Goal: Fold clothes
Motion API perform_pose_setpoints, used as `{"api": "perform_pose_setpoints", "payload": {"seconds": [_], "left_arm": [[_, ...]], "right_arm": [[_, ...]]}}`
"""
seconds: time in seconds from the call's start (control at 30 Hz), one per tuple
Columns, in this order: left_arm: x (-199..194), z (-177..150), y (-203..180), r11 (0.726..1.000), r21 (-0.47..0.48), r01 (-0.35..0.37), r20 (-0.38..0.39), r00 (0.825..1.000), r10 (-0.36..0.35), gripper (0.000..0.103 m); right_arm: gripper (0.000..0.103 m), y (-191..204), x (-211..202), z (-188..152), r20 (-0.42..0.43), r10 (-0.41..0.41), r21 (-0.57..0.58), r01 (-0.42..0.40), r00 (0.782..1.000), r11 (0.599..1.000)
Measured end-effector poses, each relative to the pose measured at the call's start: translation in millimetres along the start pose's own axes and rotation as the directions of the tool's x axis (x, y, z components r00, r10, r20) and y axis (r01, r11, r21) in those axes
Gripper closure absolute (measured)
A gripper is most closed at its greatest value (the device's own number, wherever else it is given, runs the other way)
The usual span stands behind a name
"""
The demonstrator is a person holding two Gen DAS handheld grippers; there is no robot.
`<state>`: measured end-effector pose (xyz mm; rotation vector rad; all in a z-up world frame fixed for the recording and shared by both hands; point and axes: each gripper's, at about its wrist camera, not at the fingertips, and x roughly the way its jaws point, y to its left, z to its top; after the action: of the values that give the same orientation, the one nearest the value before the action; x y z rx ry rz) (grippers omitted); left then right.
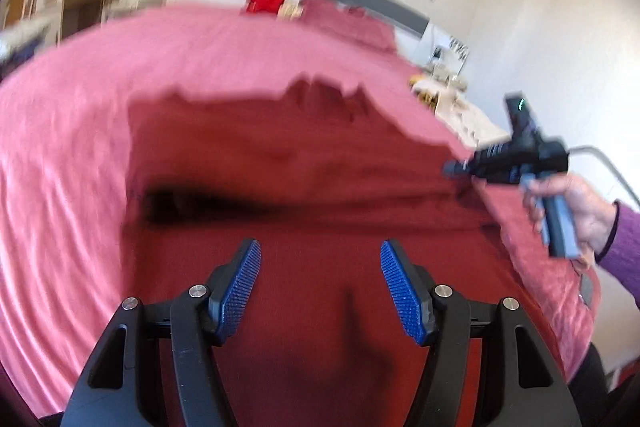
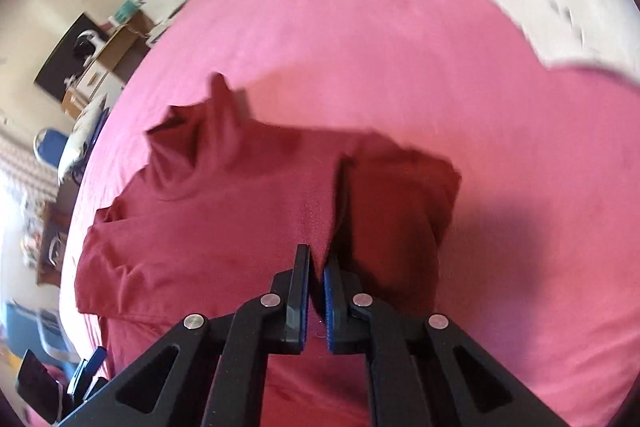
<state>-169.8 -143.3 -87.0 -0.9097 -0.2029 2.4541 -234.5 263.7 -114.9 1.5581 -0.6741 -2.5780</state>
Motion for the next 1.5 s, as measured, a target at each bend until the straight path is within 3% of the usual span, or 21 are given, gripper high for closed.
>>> {"api": "perform_pose_setpoints", "payload": {"seconds": [0.1, 0.2, 0.27, 0.33, 0.37, 0.43, 0.47, 0.57, 0.63, 0.7, 0.8, 0.87, 0.93, 0.97, 1.0, 1.07, 1.17, 1.27, 1.33, 1.43, 1.5], "left_arm": [[6, 26, 2, 0.998, 0.041, -0.036, 0.064, 0.997, 0.034, 0.038], [37, 40, 15, 0.981, 0.116, -0.157, 0.016, 0.988, 0.157, 0.035], [54, 35, 34, 0.943, 0.156, -0.293, -0.046, 0.952, 0.303, 0.035], [63, 29, 56, 0.899, 0.17, -0.404, -0.092, 0.902, 0.422, 0.035], [56, 24, 72, 0.909, 0.097, -0.406, -0.109, 0.903, 0.415, 0.031], [36, 14, 105, 0.933, -0.104, -0.345, -0.135, 0.934, 0.33, 0.03], [27, 9, 113, 0.934, -0.155, -0.322, -0.127, 0.944, 0.304, 0.029], [6, -4, 119, 0.936, -0.203, -0.288, -0.103, 0.957, 0.272, 0.028], [-3, -8, 117, 0.945, -0.213, -0.248, -0.071, 0.969, 0.238, 0.028], [-11, -10, 115, 0.949, -0.227, -0.22, -0.038, 0.975, 0.217, 0.028], [-19, -10, 107, 0.949, -0.24, -0.205, 0.017, 0.976, 0.215, 0.028], [-15, -9, 102, 0.953, -0.229, -0.197, 0.027, 0.978, 0.208, 0.028], [0, -8, 100, 0.952, -0.186, -0.242, -0.032, 0.97, 0.241, 0.028], [11, -8, 103, 0.943, -0.167, -0.287, -0.09, 0.957, 0.275, 0.028], [15, -8, 109, 0.93, -0.182, -0.321, -0.121, 0.945, 0.302, 0.028], [10, -7, 123, 0.898, -0.274, -0.345, -0.119, 0.938, 0.324, 0.028], [-9, -3, 128, 0.877, -0.333, -0.347, -0.06, 0.936, 0.348, 0.028], [-17, 0, 112, 0.904, -0.289, -0.315, 0.018, 0.942, 0.335, 0.028], [-19, 5, 92, 0.931, -0.242, -0.273, 0.08, 0.951, 0.299, 0.028], [-19, 11, 62, 0.961, -0.16, -0.224, 0.155, 0.956, 0.249, 0.028], [-8, 13, 51, 0.969, -0.098, -0.226, 0.163, 0.957, 0.239, 0.028]], "right_arm": [[0.098, -3, 1, -6, 0.004, 0.016, 0.006, -0.016, 1.0, 1.0], [0.098, -5, 1, -12, 0.008, 0.031, 0.011, -0.031, 0.999, 0.999], [0.097, -7, 0, -9, 0.014, 0.032, 0.014, -0.032, 0.999, 0.999], [0.095, -5, 0, -8, 0.011, 0.032, 0.017, -0.032, 0.999, 0.999], [0.093, -5, 2, -8, -0.002, 0.027, 0.014, -0.027, 1.0, 1.0], [0.083, -3, 12, -11, -0.054, -0.003, -0.009, 0.002, 0.999, 1.0], [0.082, -2, 13, -13, -0.062, -0.018, -0.026, 0.016, 0.998, 1.0], [0.081, 4, -3, -18, 0.033, -0.129, -0.066, 0.131, 0.991, 0.989], [0.078, 14, -23, -23, 0.143, -0.198, -0.071, 0.21, 0.97, 0.975], [0.077, 31, -30, -27, 0.192, -0.197, -0.113, 0.222, 0.961, 0.969], [0.077, 61, -30, -32, 0.209, -0.14, -0.21, 0.184, 0.968, 0.96], [0.077, 79, -15, -36, 0.158, -0.068, -0.291, 0.112, 0.985, 0.95], [0.077, 96, 6, -43, 0.107, -0.028, -0.382, 0.067, 0.994, 0.922], [0.079, 103, 18, -46, 0.084, -0.036, -0.425, 0.069, 0.996, 0.903], [0.079, 102, 30, -48, 0.072, -0.097, -0.45, 0.12, 0.993, 0.885], [0.079, 93, 49, -45, 0.082, -0.258, -0.451, 0.267, 0.963, 0.852], [0.078, 84, 34, -38, 0.144, -0.337, -0.366, 0.366, 0.93, 0.855], [0.078, 116, 15, -37, 0.185, -0.173, -0.437, 0.239, 0.967, 0.867], [0.078, 158, 17, -33, 0.123, -0.02, -0.528, 0.082, 0.992, 0.845], [0.078, 217, 33, -20, -0.019, 0.17, -0.582, -0.149, 0.985, 0.799], [0.078, 253, 48, -12, -0.077, 0.226, -0.606, -0.226, 0.971, 0.763]]}}
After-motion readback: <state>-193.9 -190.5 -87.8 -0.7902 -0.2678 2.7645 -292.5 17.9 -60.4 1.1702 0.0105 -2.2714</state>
